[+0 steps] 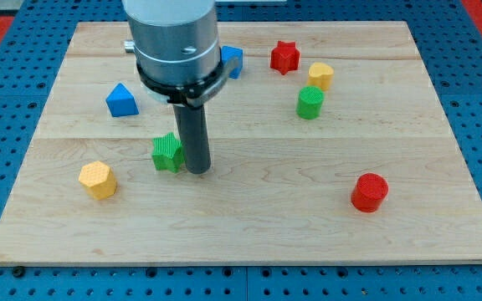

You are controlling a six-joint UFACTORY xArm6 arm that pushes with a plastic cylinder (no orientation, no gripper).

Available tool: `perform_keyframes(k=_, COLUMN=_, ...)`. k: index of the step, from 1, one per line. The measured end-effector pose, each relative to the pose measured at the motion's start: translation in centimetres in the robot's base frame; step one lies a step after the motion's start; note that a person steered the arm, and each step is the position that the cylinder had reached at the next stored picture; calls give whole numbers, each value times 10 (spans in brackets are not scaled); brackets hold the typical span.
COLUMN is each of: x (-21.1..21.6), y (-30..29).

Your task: Move the green star up and right

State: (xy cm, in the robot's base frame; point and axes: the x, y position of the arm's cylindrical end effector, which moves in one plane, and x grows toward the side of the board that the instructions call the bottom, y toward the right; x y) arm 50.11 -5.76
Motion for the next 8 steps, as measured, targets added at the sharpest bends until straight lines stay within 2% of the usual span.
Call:
perform_keyframes(k=1, x=30, y=-6)
perform_keyframes(k=2, x=25, y=-39)
perform_keyframes(k=3, x=-6, y=-49)
perform_keyframes(k=4, x=-30, y=-30)
perform_keyframes(k=6, x=-57, y=-9)
perform_keyframes(k=7, x=-52, y=-7)
perform_keyframes(k=8, x=-29, y=-13)
